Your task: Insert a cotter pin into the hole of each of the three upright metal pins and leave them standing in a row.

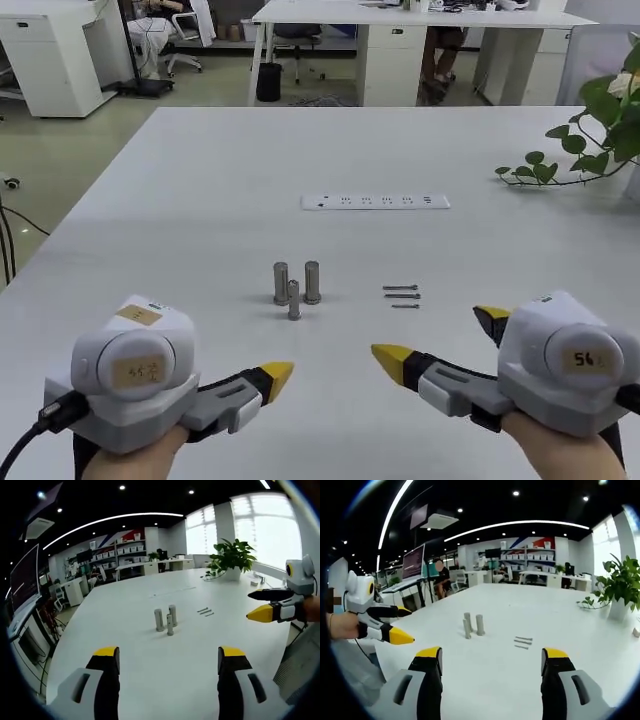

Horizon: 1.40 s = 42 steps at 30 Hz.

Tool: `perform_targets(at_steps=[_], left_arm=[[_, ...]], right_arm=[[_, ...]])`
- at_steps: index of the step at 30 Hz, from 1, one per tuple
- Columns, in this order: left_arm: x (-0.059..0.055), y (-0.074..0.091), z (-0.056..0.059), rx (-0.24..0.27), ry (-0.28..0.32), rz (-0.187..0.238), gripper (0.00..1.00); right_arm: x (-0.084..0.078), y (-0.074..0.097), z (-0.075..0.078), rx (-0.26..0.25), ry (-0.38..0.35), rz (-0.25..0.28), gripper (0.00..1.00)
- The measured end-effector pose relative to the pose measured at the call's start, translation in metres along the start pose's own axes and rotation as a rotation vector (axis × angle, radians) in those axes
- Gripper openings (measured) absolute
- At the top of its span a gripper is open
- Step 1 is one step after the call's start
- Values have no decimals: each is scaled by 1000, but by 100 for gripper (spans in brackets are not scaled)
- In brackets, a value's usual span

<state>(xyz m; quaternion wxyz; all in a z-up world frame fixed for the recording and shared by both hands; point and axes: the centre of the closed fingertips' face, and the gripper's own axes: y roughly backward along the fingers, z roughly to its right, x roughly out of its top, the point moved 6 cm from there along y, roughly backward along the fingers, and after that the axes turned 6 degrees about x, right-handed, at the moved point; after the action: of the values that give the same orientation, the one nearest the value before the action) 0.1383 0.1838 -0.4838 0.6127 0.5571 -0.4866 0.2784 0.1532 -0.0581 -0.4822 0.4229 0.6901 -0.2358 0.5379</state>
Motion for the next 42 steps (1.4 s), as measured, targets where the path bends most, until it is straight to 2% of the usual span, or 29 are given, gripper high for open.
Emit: perform_targets(at_steps=[10,17,27,37,42], left_arm=[[-2,-2,2,-13,-5,-6,75],[-1,-15,5,-46,-20,-13,70],[13,-54,8,-106,-45,-1,58],[10,-98,7,-150,-69,-23,50],[10,-113,8,-168,-74,-24,44]], right_arm=[[-1,1,-1,3,4,-5,76],[2,3,3,3,2,5,73],[2,2,5,5,12,-8,69],[2,-4,7,9,18,-9,65],[2,-10,8,16,14,-8,63]])
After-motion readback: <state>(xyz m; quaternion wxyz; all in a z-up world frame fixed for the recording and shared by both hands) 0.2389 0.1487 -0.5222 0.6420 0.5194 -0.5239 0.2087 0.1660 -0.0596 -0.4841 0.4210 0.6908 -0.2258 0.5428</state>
